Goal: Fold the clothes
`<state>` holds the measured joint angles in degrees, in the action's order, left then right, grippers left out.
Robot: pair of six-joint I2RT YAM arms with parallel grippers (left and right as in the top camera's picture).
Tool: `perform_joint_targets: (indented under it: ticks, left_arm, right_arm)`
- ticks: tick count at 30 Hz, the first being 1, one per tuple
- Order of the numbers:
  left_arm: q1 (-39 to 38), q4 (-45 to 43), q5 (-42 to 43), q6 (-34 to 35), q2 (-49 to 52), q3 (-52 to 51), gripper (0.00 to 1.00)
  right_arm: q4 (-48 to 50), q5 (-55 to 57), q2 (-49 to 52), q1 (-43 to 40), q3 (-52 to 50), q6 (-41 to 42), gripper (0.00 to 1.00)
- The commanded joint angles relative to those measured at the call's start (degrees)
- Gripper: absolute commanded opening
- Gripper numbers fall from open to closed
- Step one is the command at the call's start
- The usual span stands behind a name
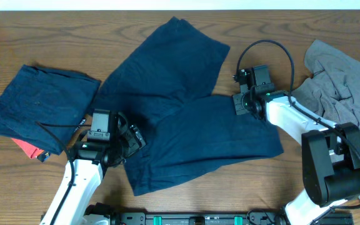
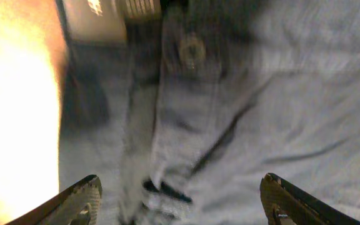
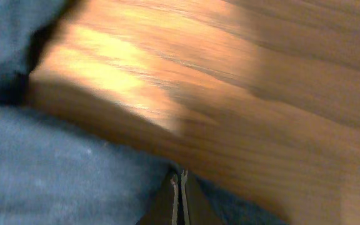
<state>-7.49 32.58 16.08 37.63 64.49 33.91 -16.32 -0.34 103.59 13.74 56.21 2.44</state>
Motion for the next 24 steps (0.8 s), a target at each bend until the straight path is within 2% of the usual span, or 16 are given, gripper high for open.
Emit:
perform_joint_targets:
  ticks: [1,4,7,8,10,12,14,18,21,22,23,24]
  left_arm:
    - [0.35,-2.08,-1.16,-0.74,0.83,-0.31,0.82]
    - [0.35,-3.61,-1.14,-0.79,2.36,-0.31,0.82]
    - [0.35,-4.02,-0.59,-0.96,4.50,-0.31,0.82]
    - [0.35,-4.07,0.46,-0.96,5.27,-0.31,0.82]
    - [0.33,-3.89,4.22,-1.22,6.34,-0.31,0.82]
    - [0.28,-2.91,8.63,-1.38,6.67,-0.31,0.83]
    - [0.28,-1.09,13.51,-1.36,6.43,-0.31,0.86]
    - [-0.98,5.25,16.31,-0.28,4.79,-0.28,0.91]
    - [-3.48,11.74,16.52,4.70,3.76,-0.31,0.96]
    - [-5.03,14.08,16.61,8.26,3.69,-0.33,0.98]
    - [-6.16,15.23,16.61,10.91,3.69,-0.33,1.00]
    - [-8.00,16.06,16.83,13.84,3.69,-0.39,0.98]
  right_arm:
    - [-2.36,10.27,-1.40,-4.35,2.27,8.63,0.01]
    - [-5.27,10.67,-1.70,-8.63,3.21,13.57,0.01]
    - [-6.84,7.23,-1.70,-12.00,3.26,13.62,0.02]
    - [-7.48,6.43,-1.70,-12.63,3.26,13.62,0.05]
    - [-7.91,3.63,-1.70,-13.03,3.26,12.52,0.21]
    - [-7.93,-0.48,-1.90,-12.92,3.28,10.08,0.44]
    - [-8.22,-2.99,-2.86,-12.92,3.32,9.29,0.59]
    - [-11.47,-2.84,-7.56,-12.81,4.17,9.29,0.68]
    - [-16.46,-1.57,-12.94,-12.96,5.70,10.08,0.91]
    - [-18.67,-1.51,-15.15,-13.11,6.23,11.04,0.98]
    - [-19.89,-1.62,-16.55,-13.20,6.43,11.04,0.99]
    - [-21.49,-1.60,-18.34,-13.25,6.45,11.04,0.99]
